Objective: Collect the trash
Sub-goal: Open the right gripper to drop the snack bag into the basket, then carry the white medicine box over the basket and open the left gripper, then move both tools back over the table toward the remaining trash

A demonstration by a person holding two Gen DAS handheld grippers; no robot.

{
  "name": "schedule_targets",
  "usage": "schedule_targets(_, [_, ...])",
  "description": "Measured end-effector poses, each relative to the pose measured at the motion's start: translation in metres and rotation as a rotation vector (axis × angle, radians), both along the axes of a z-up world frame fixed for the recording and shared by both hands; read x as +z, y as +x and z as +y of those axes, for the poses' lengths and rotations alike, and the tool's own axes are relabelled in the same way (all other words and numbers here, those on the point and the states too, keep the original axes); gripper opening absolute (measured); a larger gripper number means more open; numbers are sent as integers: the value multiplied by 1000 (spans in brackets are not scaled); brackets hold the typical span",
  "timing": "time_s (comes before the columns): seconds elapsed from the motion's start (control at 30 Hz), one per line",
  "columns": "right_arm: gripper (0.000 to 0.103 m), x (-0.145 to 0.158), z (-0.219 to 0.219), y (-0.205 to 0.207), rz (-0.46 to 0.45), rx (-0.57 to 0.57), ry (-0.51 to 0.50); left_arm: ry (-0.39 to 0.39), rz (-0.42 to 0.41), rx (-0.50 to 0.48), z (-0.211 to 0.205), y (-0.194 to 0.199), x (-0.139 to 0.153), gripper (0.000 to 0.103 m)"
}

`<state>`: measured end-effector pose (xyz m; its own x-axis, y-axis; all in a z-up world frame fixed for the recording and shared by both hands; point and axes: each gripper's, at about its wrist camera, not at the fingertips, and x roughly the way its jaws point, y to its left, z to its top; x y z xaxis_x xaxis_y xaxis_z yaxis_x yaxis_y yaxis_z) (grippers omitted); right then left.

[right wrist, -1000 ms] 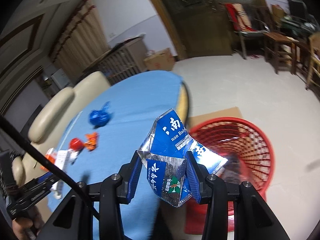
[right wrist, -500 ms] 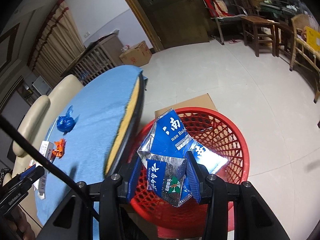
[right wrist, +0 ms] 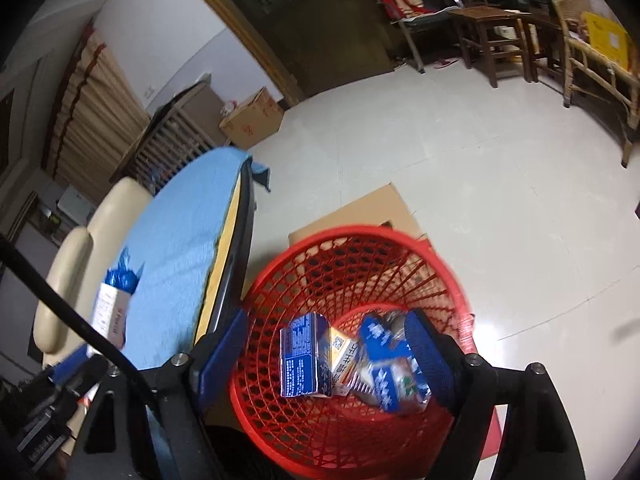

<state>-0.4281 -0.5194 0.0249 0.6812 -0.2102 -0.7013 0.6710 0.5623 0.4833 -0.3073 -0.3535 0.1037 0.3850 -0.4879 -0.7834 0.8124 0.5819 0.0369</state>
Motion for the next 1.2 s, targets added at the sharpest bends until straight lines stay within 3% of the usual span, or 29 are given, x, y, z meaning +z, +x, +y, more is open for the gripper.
schedule_targets(0.4, [83,23,-18,-41,-58,-113,0,62,47,-124,-48,-27,-27,49])
schedule_targets(0.47, [83,26,-22,-45,-65,-128,2,79,56,-132,-54,-28,-32,57])
schedule_targets(0.53, [83,29,-24,-49,-74,-142,6,103,74,-140,-58,-27,-37,78])
schedule_targets(0.57, [83,31,-25,-50,-77,-146,4,106,71,-139,-58,-28,-38,78])
schedule_targets(0.93, [83,43,-9,-37,-65,-116,-16,78,69,-72,-25,-13,-25,78])
schedule_targets(1.2, [83,61,31,-1,-59,-11,-57,18,75,27,24,8,-12,78])
